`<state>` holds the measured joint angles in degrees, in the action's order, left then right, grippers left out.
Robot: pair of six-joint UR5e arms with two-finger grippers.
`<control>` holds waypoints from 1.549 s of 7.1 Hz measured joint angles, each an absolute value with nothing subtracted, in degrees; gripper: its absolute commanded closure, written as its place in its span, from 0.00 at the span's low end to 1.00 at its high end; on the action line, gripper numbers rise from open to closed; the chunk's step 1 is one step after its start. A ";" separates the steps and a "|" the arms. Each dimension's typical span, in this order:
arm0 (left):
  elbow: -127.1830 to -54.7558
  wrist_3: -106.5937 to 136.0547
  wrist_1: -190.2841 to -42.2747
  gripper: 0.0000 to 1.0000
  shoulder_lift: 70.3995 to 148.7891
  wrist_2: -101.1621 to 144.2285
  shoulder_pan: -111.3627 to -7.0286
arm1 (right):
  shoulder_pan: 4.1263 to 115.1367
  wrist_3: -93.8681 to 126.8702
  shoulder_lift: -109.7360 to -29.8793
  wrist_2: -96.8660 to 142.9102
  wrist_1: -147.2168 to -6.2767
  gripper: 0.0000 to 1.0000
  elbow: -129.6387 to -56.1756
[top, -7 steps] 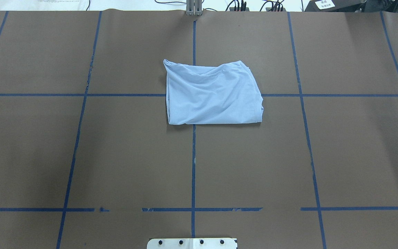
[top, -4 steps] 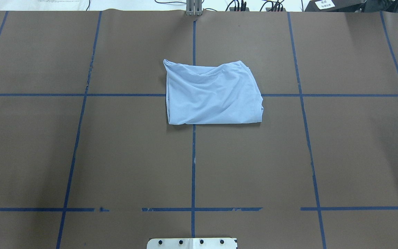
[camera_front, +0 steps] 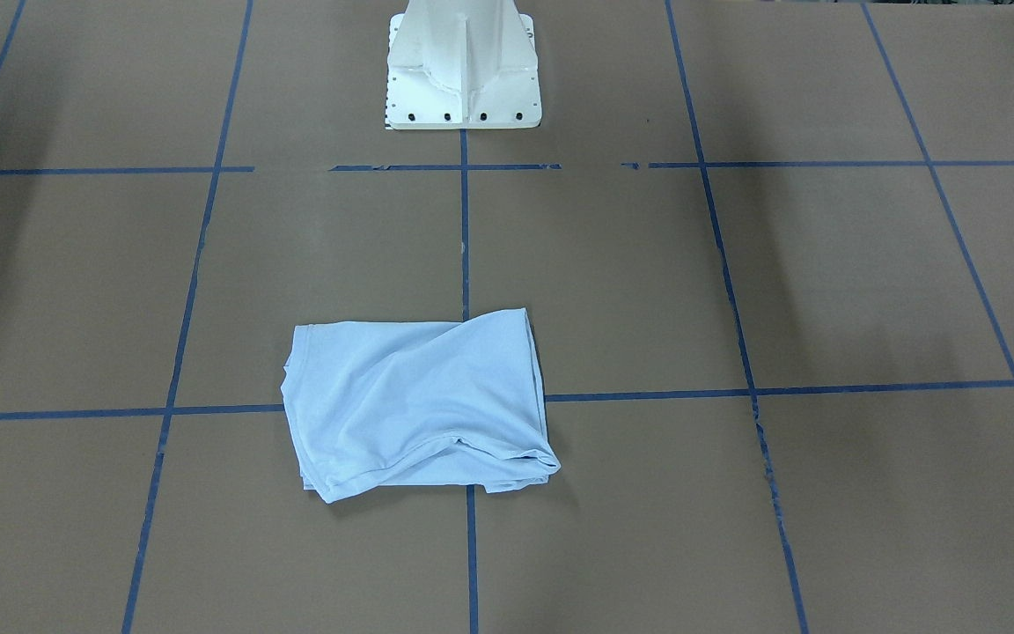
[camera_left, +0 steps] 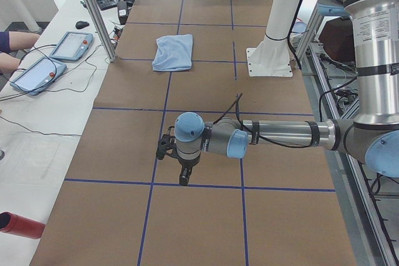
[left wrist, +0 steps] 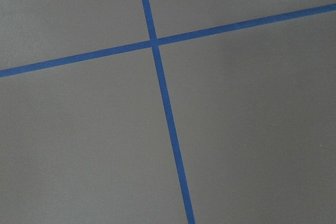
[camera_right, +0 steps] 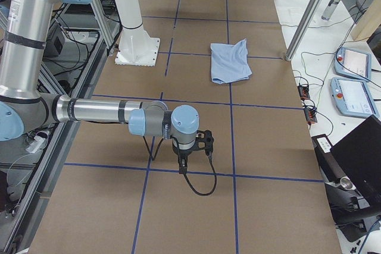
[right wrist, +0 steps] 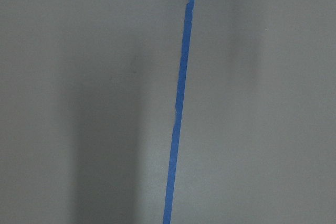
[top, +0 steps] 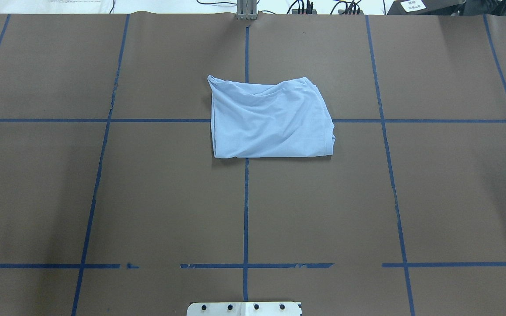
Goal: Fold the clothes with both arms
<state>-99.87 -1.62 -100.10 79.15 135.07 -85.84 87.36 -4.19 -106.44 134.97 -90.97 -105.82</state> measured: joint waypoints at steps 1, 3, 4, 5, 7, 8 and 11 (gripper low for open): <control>-99.84 -1.57 -99.79 0.00 78.81 135.08 -85.87 | 87.37 -2.77 -106.44 134.98 -90.94 0.00 -106.18; -100.64 -2.61 -94.64 0.00 78.50 135.36 -86.02 | 87.36 1.12 -106.42 134.92 -90.89 0.00 -107.01; -101.44 -4.02 -92.09 0.00 78.50 135.41 -86.27 | 87.36 1.72 -106.35 134.86 -90.88 0.00 -107.20; -101.77 -5.17 -90.07 0.00 78.83 135.43 -86.91 | 87.36 1.93 -106.30 134.84 -90.88 0.00 -107.27; -101.89 -6.01 -87.06 0.00 79.38 135.50 -88.50 | 87.37 2.00 -106.18 134.80 -90.88 0.00 -107.34; -102.25 -5.96 -86.70 0.00 79.46 135.37 -89.40 | 87.37 1.90 -106.08 134.79 -90.88 0.00 -107.40; -103.44 -5.53 -86.94 0.00 80.02 135.35 -90.05 | 87.33 1.37 -105.85 134.98 -90.80 0.00 -108.17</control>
<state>-103.44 -5.53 -86.94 80.02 135.35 -90.05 87.33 1.37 -105.85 134.98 -90.80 -108.17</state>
